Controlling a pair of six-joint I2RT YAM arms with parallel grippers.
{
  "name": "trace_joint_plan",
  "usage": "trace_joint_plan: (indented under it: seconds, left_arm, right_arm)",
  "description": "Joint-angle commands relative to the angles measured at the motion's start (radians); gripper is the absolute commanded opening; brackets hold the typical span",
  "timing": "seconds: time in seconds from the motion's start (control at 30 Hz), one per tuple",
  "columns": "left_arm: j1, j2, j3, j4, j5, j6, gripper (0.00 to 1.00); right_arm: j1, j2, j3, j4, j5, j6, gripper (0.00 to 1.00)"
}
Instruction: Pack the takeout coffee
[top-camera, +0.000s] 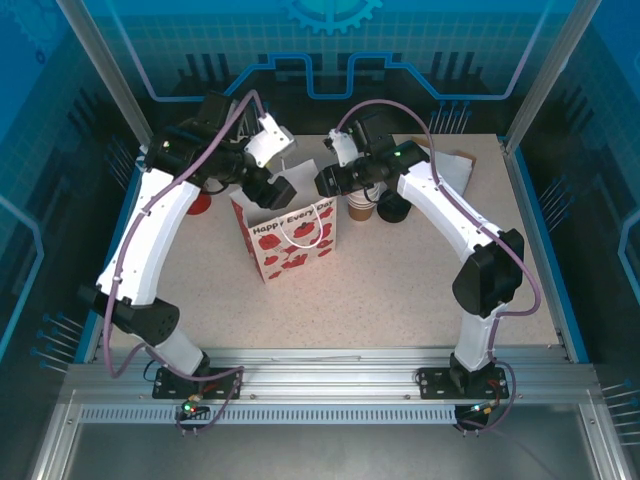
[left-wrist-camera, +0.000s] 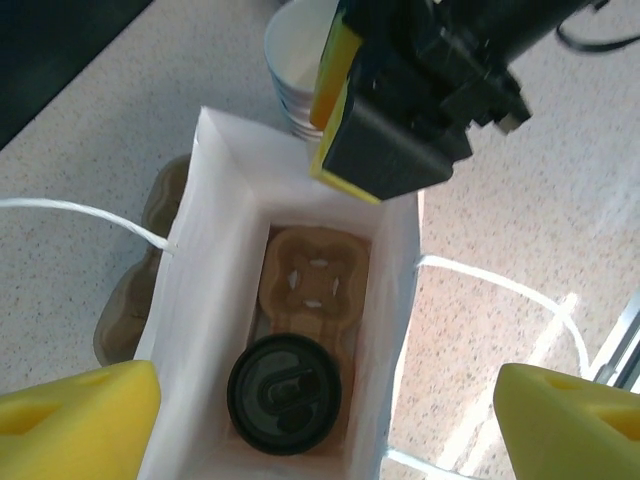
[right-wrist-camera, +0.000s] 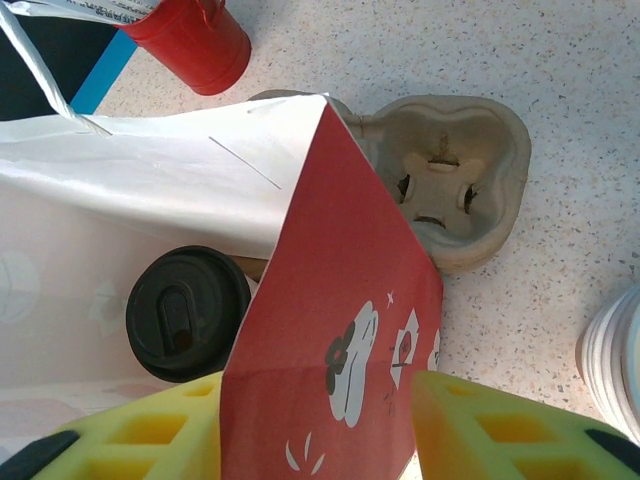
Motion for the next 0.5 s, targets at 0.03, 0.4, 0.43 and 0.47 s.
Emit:
trace_joint_plan:
  seconds: [0.03, 0.4, 0.43, 0.47]
  left_arm:
    - [-0.004, -0.056, 0.019, 0.073, 0.074, -0.103, 0.87]
    - [-0.004, -0.214, -0.173, 0.342, 0.185, -0.346, 0.86]
    - [-0.004, -0.227, -0.191, 0.369, 0.185, -0.369, 0.86]
    - [-0.003, -0.24, -0.21, 0.392, 0.185, -0.395, 0.86]
  right_arm:
    - [0.013, 0.018, 0.036, -0.029, 0.005, 0.008, 0.51]
    - [0.017, 0.003, 0.071, -0.011, 0.013, 0.033, 0.75]
    - [0.017, -0.001, 0.073, -0.005, 0.012, 0.038, 0.77]
    - [0.016, -0.004, 0.076, 0.002, 0.008, 0.043, 0.78]
